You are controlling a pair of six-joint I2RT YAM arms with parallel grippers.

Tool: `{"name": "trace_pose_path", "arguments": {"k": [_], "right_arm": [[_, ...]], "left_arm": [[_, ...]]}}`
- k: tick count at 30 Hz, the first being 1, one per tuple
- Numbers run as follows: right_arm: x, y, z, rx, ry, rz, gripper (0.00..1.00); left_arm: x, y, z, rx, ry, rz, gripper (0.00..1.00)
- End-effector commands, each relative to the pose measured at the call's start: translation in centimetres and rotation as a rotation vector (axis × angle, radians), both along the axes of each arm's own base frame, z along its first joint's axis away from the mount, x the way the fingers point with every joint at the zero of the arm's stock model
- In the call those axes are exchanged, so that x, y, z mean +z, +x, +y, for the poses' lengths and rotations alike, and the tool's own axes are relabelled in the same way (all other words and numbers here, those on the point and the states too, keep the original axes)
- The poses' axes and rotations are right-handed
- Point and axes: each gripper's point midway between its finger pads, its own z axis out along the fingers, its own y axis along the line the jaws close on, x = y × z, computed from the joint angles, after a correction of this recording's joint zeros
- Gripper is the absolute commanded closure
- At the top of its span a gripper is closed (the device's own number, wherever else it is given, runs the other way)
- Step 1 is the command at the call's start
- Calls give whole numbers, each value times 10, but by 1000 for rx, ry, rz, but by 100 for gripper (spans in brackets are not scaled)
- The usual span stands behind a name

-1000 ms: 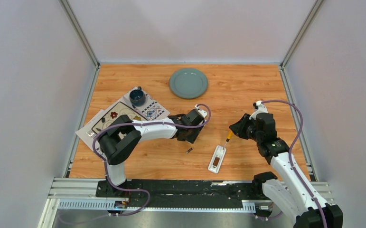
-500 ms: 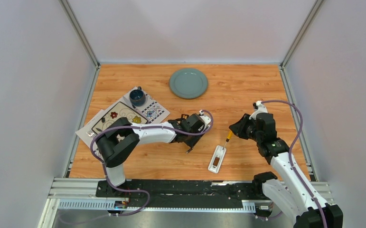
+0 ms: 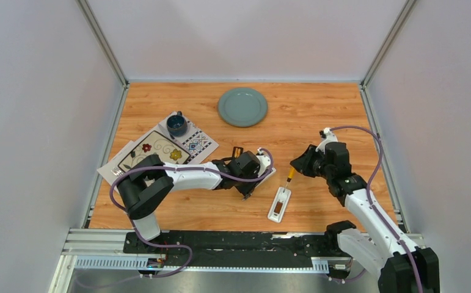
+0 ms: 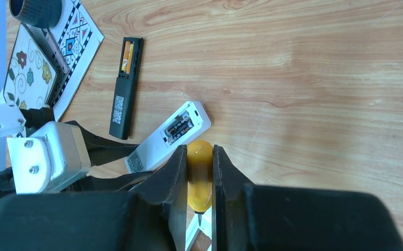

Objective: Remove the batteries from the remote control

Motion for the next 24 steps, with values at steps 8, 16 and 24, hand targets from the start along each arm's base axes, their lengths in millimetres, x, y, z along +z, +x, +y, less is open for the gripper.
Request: {"name": "trace_pose_path", "arguments": {"k": [8, 16, 24], "right_arm": [[37, 29, 24, 36, 50, -139, 100], [40, 40, 27, 33, 49, -184, 100], [43, 49, 30, 33, 51, -205, 100]], "left_arm": [[-36, -62, 36, -74, 123, 173, 86], [-38, -72, 46, -86, 161, 175, 86], [-38, -68, 49, -123, 227, 143, 65]]}}
